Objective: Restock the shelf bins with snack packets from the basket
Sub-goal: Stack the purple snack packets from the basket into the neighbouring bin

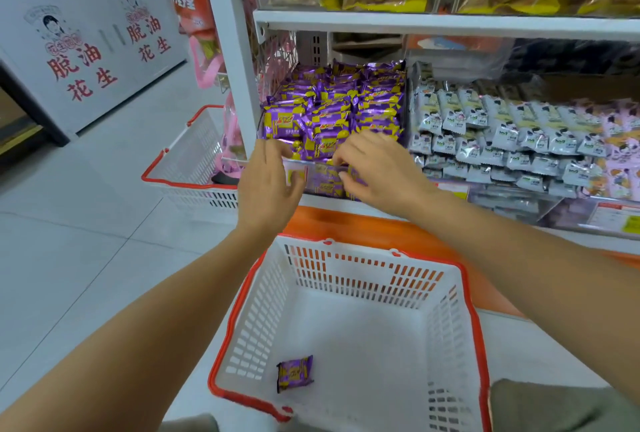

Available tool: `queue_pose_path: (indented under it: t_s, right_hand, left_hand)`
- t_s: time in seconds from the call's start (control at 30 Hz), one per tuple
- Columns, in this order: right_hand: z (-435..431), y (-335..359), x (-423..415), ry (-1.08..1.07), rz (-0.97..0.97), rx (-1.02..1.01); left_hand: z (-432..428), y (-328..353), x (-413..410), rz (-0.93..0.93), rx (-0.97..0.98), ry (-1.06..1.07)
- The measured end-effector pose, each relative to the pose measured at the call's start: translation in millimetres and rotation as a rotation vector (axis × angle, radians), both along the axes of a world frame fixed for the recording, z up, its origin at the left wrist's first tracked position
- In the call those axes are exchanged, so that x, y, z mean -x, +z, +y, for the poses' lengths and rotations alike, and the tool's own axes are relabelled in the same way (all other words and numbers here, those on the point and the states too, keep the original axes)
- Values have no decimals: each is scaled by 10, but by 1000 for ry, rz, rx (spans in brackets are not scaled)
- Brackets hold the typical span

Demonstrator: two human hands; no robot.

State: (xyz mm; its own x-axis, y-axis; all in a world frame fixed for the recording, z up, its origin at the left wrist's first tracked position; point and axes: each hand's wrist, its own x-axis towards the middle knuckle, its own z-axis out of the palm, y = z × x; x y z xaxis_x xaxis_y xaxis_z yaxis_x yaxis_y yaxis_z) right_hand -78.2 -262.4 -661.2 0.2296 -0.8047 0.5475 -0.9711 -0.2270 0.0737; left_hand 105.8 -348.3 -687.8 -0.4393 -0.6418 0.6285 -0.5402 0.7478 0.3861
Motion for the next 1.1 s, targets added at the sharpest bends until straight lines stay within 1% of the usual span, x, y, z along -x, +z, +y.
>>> queue_pose_path:
  t_s: [0.07, 0.1, 0.2, 0.27, 0.37, 0.43, 0.5, 0.6, 0.7, 0.83, 0.97, 1.1]
  right_hand:
    - [97, -228, -165, 38, -51, -72]
    - [144, -368, -230, 35, -76, -131]
    - [309, -825, -363, -39, -114, -431]
    - [426, -1143, -434, -102, -154, -600]
    - [548, -1562, -500, -194, -256, -731]
    - [570, -1836, -479, -230, -277, -820]
    - [587, -2115, -436, -254, -277, -960]
    - [609, -2502, -377, -235, -317, -1176]
    - [600, -2795, -359, -271, -427, -1262]
    - [626, -3138, -366, -262, -430, -1406]
    - [676, -3358, -339, -281, -468, -1467]
    - [717, -3449, -324, -302, -486, -1503]
  left_hand:
    - [140, -212, -118, -86, -73, 3]
    - [210, -333, -165, -163, -139, 2]
    - [417, -769, -290, -485, -409, -45]
    - [555, -1125, -360, -658, -553, -72]
    - [681, -1632, -433, -786, -749, -72]
    - [707, -1933, -467, -868, -842, -80]
    - [729, -2232, -510, -985, -915, -90]
    - [765, -2666, -565, -1125, -972, -79]
    - [774, -3015, -584, -1191, -985, -51]
    - [792, -3376, -632, -1299, -978, -32]
    - [811, -3578, -638, -1351, -925, 1]
    - [795, -3631, -643, -1433, -871, -15]
